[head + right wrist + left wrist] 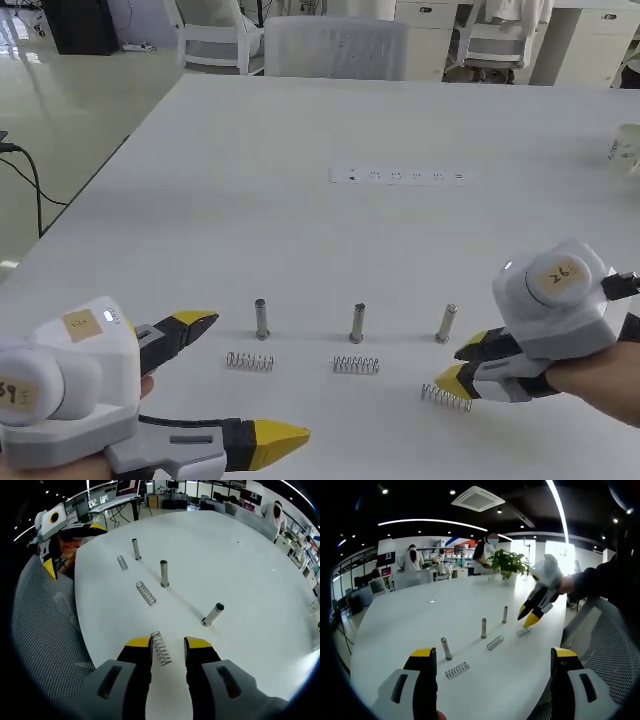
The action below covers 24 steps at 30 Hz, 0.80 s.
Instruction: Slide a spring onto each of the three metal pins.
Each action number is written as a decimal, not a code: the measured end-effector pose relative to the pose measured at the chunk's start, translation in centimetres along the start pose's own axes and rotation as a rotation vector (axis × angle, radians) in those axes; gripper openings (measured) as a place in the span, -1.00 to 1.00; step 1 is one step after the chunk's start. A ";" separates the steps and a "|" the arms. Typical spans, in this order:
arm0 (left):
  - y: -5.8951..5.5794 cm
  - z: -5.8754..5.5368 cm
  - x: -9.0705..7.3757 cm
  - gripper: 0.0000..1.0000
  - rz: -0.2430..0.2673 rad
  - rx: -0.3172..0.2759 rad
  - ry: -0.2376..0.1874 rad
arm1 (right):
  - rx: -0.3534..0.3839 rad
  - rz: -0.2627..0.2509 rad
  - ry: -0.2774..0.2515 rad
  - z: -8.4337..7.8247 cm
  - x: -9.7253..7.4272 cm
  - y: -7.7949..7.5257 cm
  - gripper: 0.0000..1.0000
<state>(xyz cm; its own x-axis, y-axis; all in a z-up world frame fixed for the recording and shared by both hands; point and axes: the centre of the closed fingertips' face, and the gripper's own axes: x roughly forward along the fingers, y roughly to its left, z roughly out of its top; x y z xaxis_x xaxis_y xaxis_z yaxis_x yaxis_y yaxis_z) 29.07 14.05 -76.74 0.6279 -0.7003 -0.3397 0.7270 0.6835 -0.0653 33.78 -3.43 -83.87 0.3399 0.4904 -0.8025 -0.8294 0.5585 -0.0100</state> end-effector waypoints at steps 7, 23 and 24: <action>0.1 -0.1 -0.1 0.87 0.002 -0.002 0.000 | -0.034 0.024 0.063 -1.7 0.4 0.7 -0.49; -0.1 -0.1 0.0 0.87 -0.002 -0.004 0.001 | -0.059 0.047 0.108 -2.6 0.7 1.1 -0.50; -0.1 -0.1 0.0 0.87 -0.002 -0.004 0.002 | -0.059 0.047 0.109 -2.6 0.8 1.1 -0.50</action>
<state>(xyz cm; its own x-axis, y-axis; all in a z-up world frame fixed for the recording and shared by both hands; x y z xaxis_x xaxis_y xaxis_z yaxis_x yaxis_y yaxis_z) 28.96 14.03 -76.86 0.6261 -0.7009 -0.3417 0.7268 0.6833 -0.0698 31.97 -4.17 -86.04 0.2524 0.4378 -0.8629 -0.8692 0.4945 -0.0034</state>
